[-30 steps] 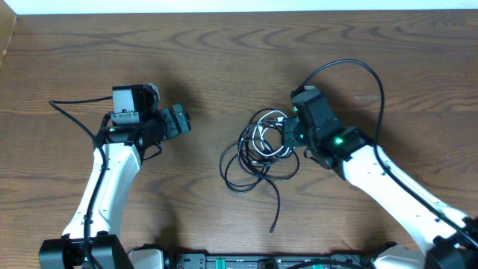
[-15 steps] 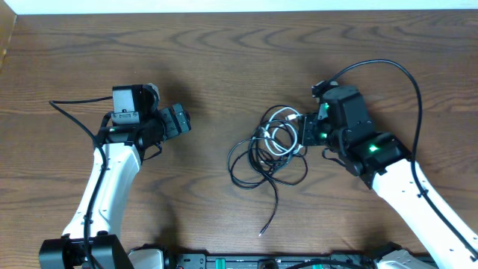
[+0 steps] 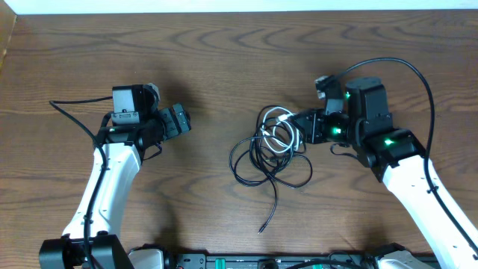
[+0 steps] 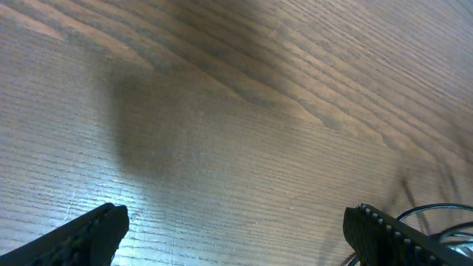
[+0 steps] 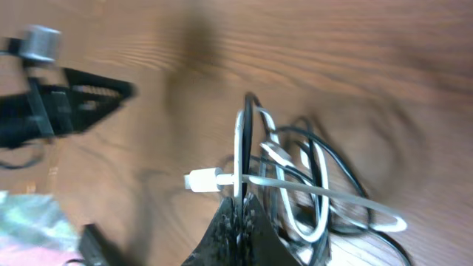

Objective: Untangle cables

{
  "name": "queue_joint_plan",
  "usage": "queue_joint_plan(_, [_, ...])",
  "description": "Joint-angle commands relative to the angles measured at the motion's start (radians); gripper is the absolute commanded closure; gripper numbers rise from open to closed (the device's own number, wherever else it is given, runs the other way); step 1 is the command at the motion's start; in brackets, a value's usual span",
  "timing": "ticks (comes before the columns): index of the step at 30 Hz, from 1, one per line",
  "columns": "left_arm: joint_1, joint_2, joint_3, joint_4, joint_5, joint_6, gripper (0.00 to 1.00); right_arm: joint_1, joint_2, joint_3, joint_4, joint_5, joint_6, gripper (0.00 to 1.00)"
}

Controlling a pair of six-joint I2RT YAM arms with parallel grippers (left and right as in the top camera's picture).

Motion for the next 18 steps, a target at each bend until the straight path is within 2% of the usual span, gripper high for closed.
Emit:
queue_joint_plan(1, [0.0, 0.009, -0.007, 0.001, 0.013, 0.016, 0.02, -0.022, -0.007, -0.003, -0.086, 0.211, 0.028, 0.99])
queue_joint_plan(5, [0.0, 0.009, -0.007, 0.001, 0.013, 0.016, 0.02, -0.022, -0.004, -0.003, -0.181, 0.353, 0.044, 0.99])
queue_joint_plan(16, [0.0, 0.009, -0.007, 0.001, 0.012, 0.016, 0.02, -0.021, -0.004, -0.003, -0.212, 0.395, 0.044, 0.99])
queue_joint_plan(17, [0.0, 0.009, -0.007, 0.001, 0.012, 0.016, 0.02, -0.019, -0.004, -0.003, -0.213, 0.395, 0.043, 0.97])
queue_joint_plan(18, [0.0, 0.009, -0.007, 0.001, 0.012, 0.016, 0.02, -0.019, -0.003, -0.003, -0.216, 0.397, 0.043, 0.84])
